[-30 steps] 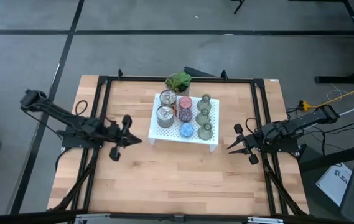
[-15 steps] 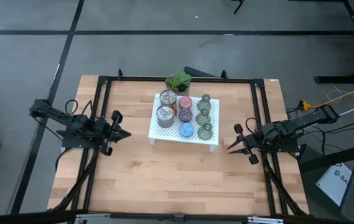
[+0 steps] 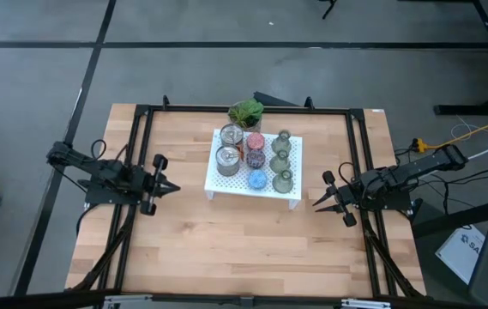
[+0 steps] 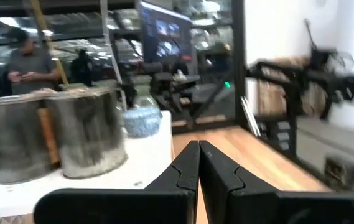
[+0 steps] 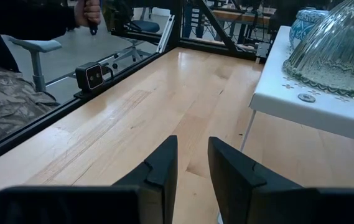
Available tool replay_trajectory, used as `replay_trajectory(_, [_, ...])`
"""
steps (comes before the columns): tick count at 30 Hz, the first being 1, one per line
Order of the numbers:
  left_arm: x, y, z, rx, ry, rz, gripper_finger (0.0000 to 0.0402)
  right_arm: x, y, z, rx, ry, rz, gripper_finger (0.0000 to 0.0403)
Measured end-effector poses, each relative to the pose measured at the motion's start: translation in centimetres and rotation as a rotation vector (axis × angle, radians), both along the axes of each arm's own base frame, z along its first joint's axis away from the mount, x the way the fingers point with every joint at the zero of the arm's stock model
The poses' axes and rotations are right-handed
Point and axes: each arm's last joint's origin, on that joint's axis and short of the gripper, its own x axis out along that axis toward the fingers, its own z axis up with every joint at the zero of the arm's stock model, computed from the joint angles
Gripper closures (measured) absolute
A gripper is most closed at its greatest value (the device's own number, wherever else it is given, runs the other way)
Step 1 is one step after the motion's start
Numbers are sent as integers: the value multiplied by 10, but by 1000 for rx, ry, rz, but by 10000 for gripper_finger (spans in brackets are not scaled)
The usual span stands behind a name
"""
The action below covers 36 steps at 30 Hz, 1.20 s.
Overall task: Stock candles and vases on shelf
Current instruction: Return to Home Position
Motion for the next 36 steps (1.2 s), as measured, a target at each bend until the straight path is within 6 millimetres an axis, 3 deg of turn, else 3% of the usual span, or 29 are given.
replay_trajectory(7, [1, -3, -10, 110, 88, -80, 397, 0, 0, 0, 0, 0, 0, 309])
replay_trajectory(36, [8, 29, -14, 43, 147, 221, 396, 0, 0, 0, 0, 0, 0, 309])
